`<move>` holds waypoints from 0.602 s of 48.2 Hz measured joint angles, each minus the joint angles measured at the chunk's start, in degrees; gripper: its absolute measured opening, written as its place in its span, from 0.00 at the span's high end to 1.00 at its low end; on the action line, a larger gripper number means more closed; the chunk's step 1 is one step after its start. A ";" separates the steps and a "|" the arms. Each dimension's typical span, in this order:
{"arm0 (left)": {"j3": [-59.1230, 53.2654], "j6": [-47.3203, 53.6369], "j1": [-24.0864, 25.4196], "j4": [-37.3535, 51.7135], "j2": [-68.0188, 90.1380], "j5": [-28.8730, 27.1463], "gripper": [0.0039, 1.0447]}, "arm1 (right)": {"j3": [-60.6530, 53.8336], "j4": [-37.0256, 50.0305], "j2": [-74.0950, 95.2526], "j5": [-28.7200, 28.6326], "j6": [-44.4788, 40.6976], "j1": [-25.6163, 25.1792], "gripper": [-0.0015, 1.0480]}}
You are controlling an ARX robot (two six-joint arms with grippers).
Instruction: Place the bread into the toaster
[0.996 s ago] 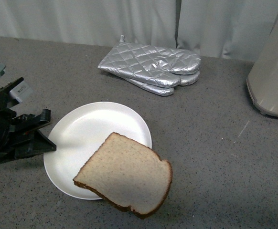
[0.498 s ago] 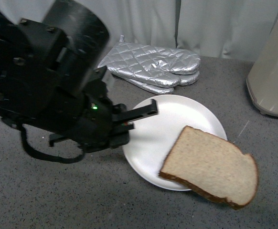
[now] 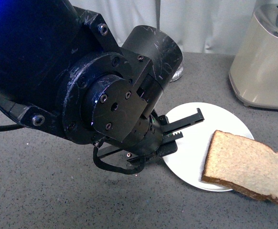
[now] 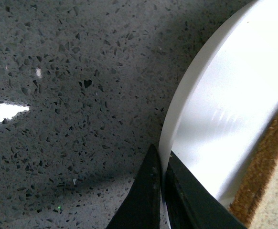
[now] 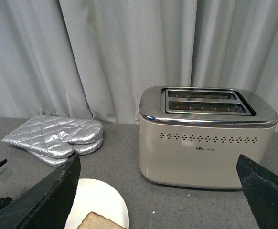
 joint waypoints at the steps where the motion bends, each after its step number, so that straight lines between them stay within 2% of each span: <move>1: 0.09 -0.26 -0.09 0.00 0.20 -0.07 0.97 | 0.00 0.00 0.00 0.00 0.00 0.00 0.09; 4: 0.48 -0.76 -0.24 -0.07 0.70 0.02 0.96 | 0.00 0.02 0.00 0.00 0.00 0.00 0.09; 14: -2.47 -2.16 1.66 2.32 -1.95 -3.69 0.59 | 0.00 0.00 0.00 -0.02 0.00 0.00 0.09; 19: -10.73 -1.66 7.39 7.76 -9.73 -3.23 0.40 | 0.00 0.00 0.00 0.00 0.00 0.00 0.09; 22: -17.97 1.27 14.36 12.92 -16.85 -2.27 0.29 | 0.00 0.00 0.00 0.02 0.00 0.00 0.09; 25: -26.21 8.57 21.11 28.33 -21.38 -7.96 0.39 | 0.00 0.00 0.00 0.13 0.00 0.00 0.09; 28: -37.73 19.78 30.12 46.01 -27.89 -5.44 0.49 | 0.00 0.00 0.00 0.00 0.00 0.00 0.09; 29: -39.71 22.43 31.58 48.78 -29.33 -5.16 0.51 | 0.00 0.00 0.00 0.00 0.00 0.00 0.09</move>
